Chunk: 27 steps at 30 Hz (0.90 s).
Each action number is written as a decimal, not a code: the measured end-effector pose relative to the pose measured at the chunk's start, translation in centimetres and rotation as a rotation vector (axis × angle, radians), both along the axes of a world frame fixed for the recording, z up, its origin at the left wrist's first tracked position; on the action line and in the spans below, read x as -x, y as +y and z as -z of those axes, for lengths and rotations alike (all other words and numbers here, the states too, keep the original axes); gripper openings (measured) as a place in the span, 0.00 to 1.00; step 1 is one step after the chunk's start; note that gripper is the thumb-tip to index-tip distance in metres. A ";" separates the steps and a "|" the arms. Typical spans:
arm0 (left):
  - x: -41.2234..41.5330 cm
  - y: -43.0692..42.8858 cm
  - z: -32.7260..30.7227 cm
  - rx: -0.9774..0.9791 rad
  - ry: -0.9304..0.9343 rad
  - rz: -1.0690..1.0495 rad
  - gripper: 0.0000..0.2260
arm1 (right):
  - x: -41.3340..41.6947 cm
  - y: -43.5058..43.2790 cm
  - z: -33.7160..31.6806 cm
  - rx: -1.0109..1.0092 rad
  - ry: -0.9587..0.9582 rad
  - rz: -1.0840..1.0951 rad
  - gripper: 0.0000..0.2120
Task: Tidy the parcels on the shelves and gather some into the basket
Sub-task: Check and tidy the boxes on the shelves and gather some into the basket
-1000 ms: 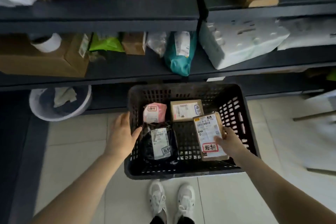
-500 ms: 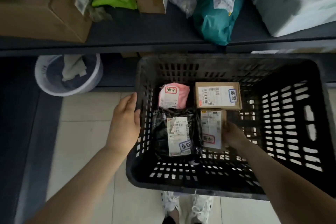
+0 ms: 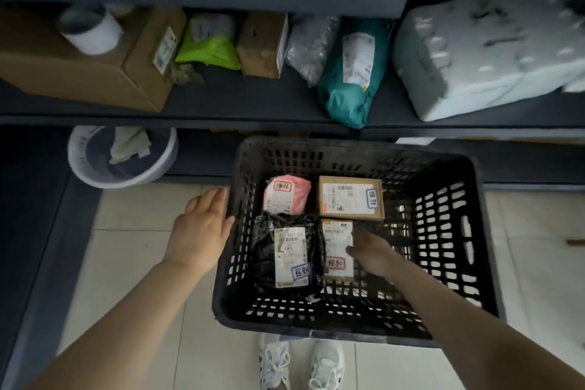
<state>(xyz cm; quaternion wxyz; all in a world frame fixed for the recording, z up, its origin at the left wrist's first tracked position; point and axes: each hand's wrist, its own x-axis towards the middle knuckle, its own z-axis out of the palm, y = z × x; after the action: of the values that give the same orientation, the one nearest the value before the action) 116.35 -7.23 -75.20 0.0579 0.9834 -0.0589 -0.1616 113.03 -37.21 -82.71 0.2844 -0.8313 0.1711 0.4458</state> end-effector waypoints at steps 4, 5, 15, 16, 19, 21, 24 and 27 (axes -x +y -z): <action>0.8 0.6 -6.9 -0.023 -0.064 -0.007 0.26 | -2.2 1.0 -8.8 0.055 -0.051 -0.219 0.27; 1.1 1.0 -9.0 -0.027 -0.080 -0.015 0.27 | -2.9 1.6 -11.2 0.049 -0.079 -0.231 0.27; 11.2 12.3 -29.3 -0.142 -0.328 -0.320 0.26 | -6.5 18.9 -35.2 -0.179 -0.429 -0.550 0.32; 12.7 14.0 -30.9 -0.164 -0.336 -0.354 0.26 | -6.1 21.0 -37.2 -0.181 -0.473 -0.595 0.32; 18.0 19.3 -35.7 -0.249 -0.397 -0.458 0.24 | -4.1 27.3 -42.7 -0.194 -0.656 -0.722 0.28; 22.0 23.0 -38.2 -0.297 -0.395 -0.523 0.24 | -2.1 31.4 -45.9 -0.195 -0.729 -0.832 0.28; 27.9 27.8 -41.8 -0.397 -0.416 -0.606 0.24 | 1.7 37.7 -50.7 -0.218 -0.841 -0.947 0.29; 33.1 32.0 -45.7 -0.411 -0.488 -0.717 0.23 | 6.2 43.8 -55.2 -0.246 -0.951 -1.036 0.29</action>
<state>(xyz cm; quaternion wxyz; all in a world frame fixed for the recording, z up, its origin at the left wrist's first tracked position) 83.21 24.77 -29.55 -0.1010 0.9420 0.3054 0.0959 106.86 6.63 -27.55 0.1716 -0.8720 -0.4399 0.1290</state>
